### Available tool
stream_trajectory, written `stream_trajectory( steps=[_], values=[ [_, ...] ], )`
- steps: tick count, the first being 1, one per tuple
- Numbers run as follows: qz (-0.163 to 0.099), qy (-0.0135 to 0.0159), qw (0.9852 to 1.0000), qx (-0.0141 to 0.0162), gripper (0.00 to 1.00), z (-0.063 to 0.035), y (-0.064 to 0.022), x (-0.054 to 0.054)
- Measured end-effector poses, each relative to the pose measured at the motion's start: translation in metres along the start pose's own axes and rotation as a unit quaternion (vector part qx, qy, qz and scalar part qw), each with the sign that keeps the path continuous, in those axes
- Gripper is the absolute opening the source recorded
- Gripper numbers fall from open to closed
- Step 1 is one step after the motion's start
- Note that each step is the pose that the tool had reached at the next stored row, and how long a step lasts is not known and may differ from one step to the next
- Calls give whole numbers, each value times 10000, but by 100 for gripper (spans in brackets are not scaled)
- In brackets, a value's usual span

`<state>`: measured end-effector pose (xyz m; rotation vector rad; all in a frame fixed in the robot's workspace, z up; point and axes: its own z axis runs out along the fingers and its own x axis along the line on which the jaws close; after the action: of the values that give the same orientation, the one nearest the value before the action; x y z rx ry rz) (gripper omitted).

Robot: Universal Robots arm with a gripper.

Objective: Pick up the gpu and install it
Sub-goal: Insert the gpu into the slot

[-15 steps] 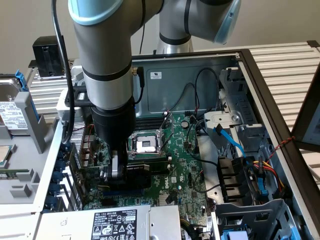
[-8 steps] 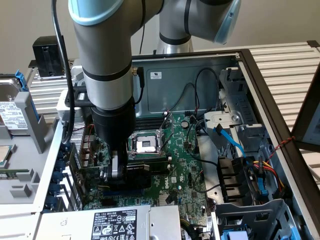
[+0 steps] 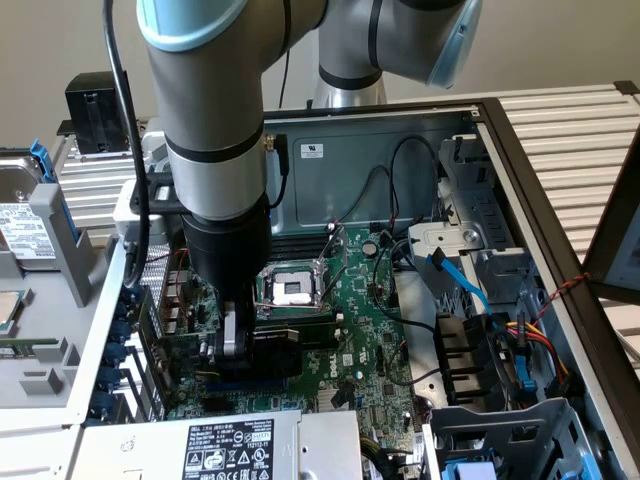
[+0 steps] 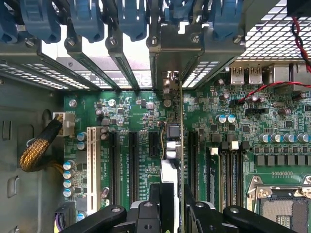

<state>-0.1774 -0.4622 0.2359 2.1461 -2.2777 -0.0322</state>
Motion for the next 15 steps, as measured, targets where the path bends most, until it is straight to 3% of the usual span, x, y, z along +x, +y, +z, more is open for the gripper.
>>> stream_trajectory(
  steps=[15],
  values=[
    [0,-1,10000,1,28,-1,0,0]
  ],
)
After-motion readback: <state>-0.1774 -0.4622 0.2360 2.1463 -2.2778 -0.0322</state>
